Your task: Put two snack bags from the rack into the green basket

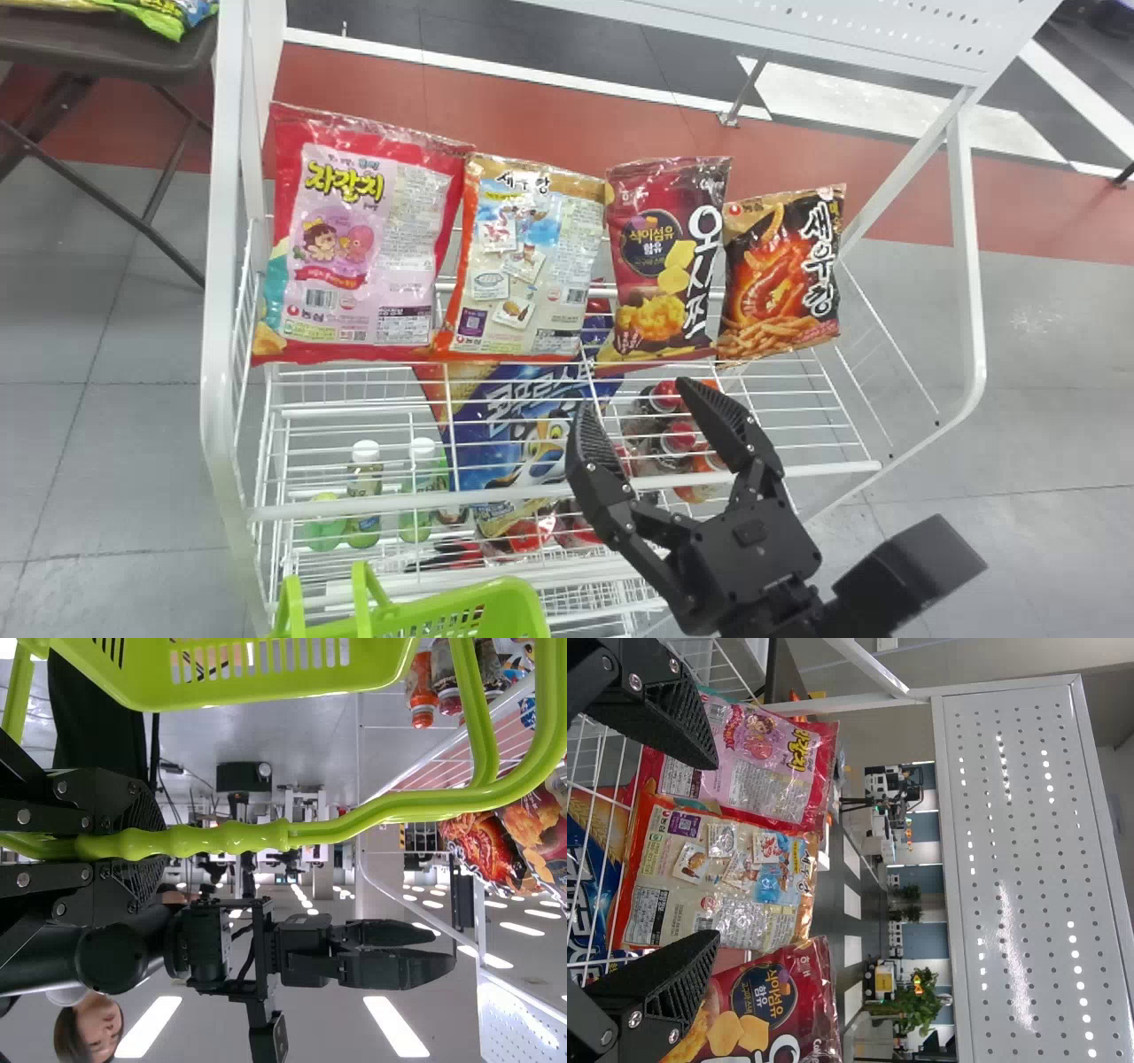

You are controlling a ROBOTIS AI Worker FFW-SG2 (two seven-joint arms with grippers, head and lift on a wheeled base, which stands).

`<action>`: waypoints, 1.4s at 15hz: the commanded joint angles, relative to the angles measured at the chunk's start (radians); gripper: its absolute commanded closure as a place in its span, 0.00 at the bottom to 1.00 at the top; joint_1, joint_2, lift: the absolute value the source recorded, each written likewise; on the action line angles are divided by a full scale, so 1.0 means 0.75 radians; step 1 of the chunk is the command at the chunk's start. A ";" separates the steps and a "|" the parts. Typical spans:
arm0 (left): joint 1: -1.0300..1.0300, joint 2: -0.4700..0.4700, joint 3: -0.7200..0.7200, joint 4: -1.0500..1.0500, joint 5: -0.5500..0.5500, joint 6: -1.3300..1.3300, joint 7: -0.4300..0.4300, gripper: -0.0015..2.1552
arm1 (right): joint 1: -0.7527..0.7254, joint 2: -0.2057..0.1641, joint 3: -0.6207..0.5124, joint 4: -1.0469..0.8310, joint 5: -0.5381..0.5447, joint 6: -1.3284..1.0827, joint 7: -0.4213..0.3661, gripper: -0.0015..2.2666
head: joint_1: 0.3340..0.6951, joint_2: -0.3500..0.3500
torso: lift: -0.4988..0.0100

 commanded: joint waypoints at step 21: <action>-0.006 0.000 -0.009 0.000 -0.003 0.002 -0.003 0.69 | -0.039 0.000 0.031 0.029 0.005 0.010 -0.001 0.07 | 1.00 0.00 | 0.97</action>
